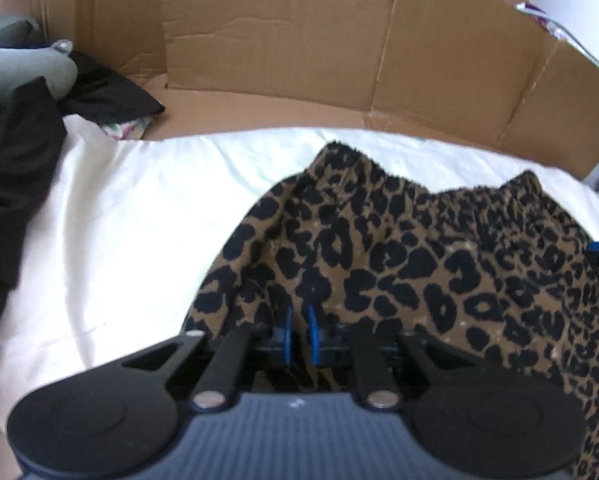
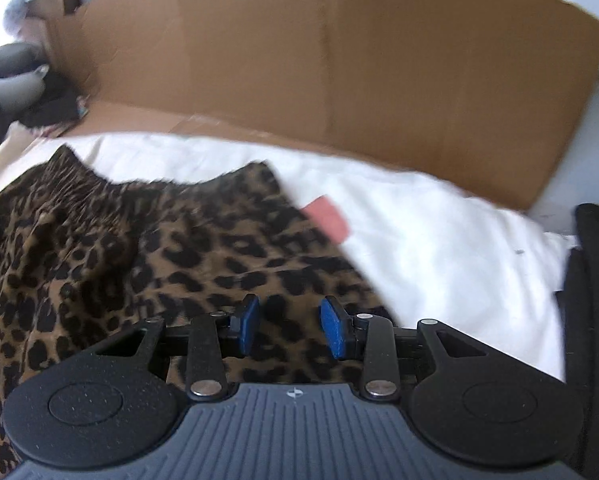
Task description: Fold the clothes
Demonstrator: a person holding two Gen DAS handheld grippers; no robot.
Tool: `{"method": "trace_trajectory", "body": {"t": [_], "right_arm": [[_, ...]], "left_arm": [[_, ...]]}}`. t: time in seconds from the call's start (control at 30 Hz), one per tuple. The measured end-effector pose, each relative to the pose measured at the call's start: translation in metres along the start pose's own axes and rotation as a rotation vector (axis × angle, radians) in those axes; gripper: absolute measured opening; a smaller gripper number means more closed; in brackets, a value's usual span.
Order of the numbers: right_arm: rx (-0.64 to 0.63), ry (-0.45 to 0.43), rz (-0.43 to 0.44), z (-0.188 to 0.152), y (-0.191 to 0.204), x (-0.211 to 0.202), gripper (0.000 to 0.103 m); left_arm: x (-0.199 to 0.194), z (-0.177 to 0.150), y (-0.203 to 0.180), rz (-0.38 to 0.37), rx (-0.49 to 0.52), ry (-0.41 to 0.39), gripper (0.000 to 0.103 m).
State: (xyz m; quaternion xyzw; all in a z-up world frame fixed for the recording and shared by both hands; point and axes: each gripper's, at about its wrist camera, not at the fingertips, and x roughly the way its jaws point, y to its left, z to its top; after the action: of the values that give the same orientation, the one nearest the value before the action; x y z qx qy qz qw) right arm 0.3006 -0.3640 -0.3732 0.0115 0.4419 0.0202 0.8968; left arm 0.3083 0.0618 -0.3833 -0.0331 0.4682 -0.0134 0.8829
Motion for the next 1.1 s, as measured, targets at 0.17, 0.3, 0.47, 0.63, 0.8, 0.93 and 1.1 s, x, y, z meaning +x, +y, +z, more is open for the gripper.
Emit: {"method": "trace_trajectory", "body": {"t": [0.17,0.3,0.47,0.63,0.8,0.93,1.1], "right_arm": [[0.061,0.017,-0.048,-0.007,-0.005,0.009,0.040],[0.078,0.020,-0.119,-0.003,-0.011,0.009,0.040],[0.100,0.000,-0.089,0.002,-0.009,-0.012,0.040],[0.110,-0.022,-0.068,0.002,-0.007,-0.037,0.041],[0.111,-0.038,-0.032,-0.001,-0.006,-0.064,0.042],[0.141,-0.044,-0.006,-0.008,-0.015,-0.086,0.043],[0.176,-0.042,0.001,-0.023,-0.024,-0.104,0.044]], "left_arm": [[0.007,0.001,0.009,-0.024,-0.053,0.004,0.012],[0.005,0.001,0.008,-0.015,-0.072,0.001,0.012],[-0.013,0.002,-0.001,0.003,-0.029,-0.003,0.012],[-0.033,0.004,-0.001,0.005,-0.021,0.012,0.024],[-0.056,0.001,0.004,0.005,-0.031,-0.005,0.042],[-0.071,-0.008,0.011,0.014,-0.051,-0.009,0.044],[-0.087,-0.025,0.023,0.033,-0.038,0.013,0.044]]}}
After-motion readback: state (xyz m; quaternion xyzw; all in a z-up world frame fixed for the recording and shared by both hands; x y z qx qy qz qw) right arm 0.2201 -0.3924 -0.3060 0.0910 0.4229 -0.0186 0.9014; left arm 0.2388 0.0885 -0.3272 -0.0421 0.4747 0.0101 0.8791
